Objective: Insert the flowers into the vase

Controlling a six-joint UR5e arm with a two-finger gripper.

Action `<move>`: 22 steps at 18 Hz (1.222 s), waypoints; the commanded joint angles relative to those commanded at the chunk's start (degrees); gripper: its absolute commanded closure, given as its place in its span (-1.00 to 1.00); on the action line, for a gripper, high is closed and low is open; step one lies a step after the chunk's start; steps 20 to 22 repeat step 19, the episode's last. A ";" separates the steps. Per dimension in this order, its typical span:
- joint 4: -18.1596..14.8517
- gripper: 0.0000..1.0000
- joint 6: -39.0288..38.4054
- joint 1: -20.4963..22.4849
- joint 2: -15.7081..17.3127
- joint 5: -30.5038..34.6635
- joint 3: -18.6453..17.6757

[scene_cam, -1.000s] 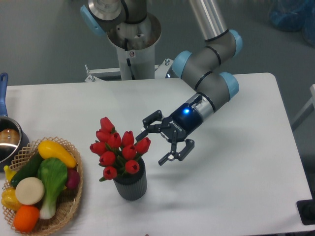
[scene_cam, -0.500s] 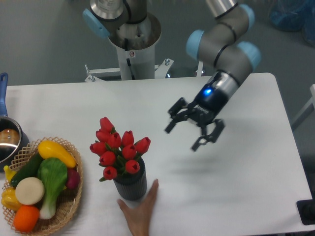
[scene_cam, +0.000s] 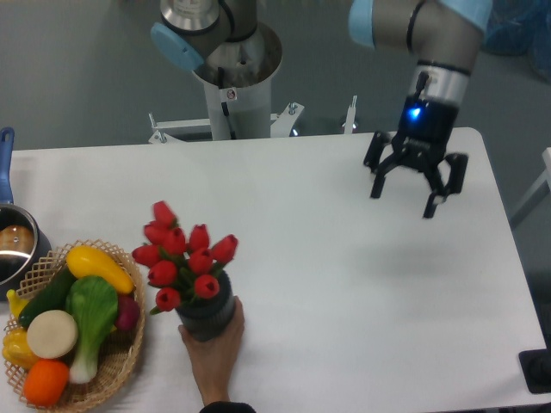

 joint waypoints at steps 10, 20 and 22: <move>-23.62 -1.00 1.41 0.44 3.53 14.09 7.55; -26.99 -1.00 1.59 -0.35 3.44 17.08 8.62; -26.99 -1.00 1.59 -0.35 3.44 17.08 8.62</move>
